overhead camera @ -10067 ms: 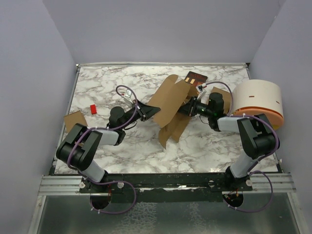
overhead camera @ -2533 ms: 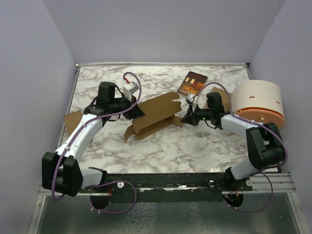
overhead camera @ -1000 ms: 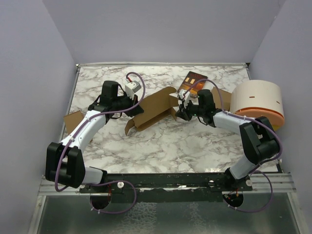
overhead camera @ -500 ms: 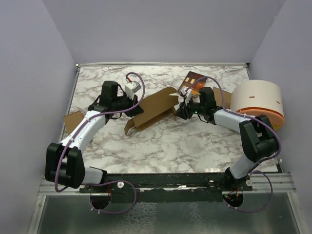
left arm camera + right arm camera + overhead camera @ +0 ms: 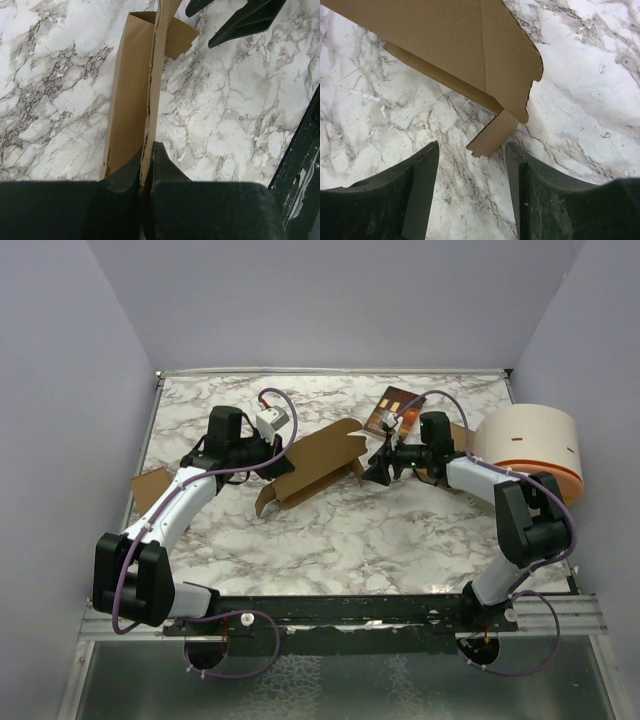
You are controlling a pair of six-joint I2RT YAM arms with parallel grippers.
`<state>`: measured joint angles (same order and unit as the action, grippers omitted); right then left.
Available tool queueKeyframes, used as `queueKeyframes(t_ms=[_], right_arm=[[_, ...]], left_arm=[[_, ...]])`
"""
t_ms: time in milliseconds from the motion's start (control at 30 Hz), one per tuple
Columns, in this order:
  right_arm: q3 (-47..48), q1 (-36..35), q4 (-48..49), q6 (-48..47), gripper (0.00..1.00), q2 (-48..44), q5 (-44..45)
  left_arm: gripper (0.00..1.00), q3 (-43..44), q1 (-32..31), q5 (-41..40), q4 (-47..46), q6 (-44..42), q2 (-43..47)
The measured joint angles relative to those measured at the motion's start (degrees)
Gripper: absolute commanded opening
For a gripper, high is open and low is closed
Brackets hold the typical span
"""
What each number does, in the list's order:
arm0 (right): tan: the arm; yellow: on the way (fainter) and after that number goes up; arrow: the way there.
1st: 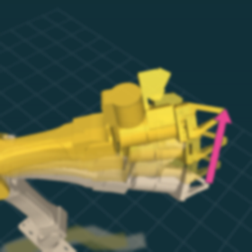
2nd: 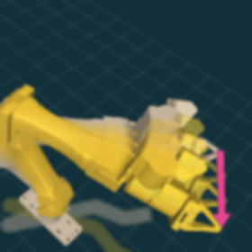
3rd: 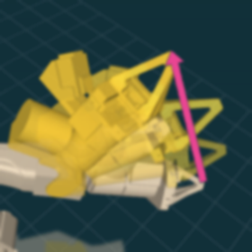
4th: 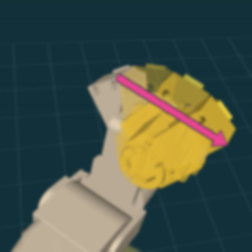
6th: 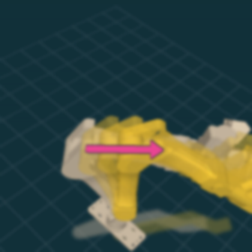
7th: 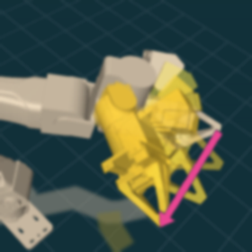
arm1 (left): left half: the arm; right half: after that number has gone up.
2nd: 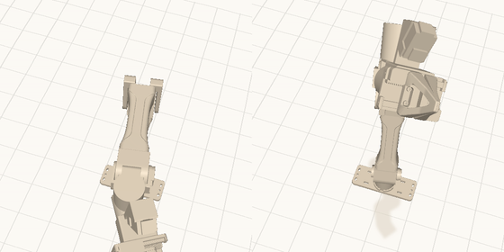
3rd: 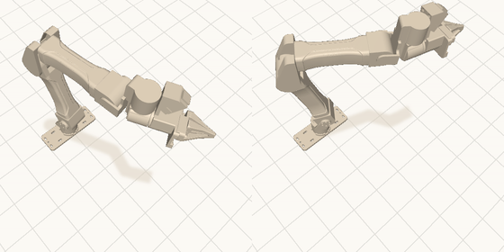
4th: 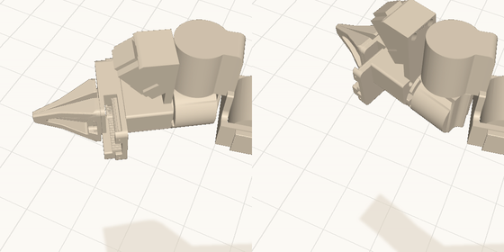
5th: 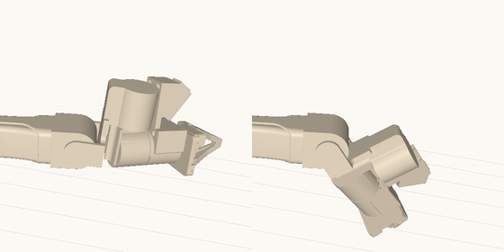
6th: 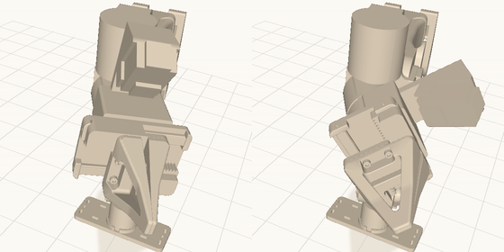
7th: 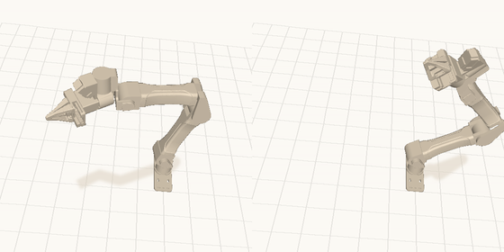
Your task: Fold the paper box
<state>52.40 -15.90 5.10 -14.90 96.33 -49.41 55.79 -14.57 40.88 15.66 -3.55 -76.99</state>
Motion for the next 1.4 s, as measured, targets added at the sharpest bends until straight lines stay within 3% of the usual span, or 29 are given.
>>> queueKeyframes(t_ms=[233,400,500,967,1167,1400], right_arm=[[1.33,3.52,-3.93,-3.50,0.54,-1.44,-5.75],[2.01,5.60,-3.96,-3.10,0.30,-2.40,-6.51],[2.51,6.01,-3.80,-0.90,0.25,-2.08,-3.87],[19.15,5.75,-3.13,5.55,0.28,14.84,0.81],[25.03,4.44,-5.66,4.35,0.32,21.27,-0.26],[25.79,2.27,-9.40,-0.09,0.36,22.56,-5.38]], left_arm=[[0.00,0.00,0.13,0.04,0.00,0.00,0.00],[0.00,0.00,0.37,0.24,0.00,0.07,0.00],[0.00,0.00,0.42,0.66,-0.02,0.20,0.00],[0.00,0.00,1.20,2.14,-0.22,0.50,0.00],[0.00,0.00,1.42,2.54,-0.22,0.66,0.00],[0.00,0.00,1.86,3.26,-0.48,1.27,0.00]])
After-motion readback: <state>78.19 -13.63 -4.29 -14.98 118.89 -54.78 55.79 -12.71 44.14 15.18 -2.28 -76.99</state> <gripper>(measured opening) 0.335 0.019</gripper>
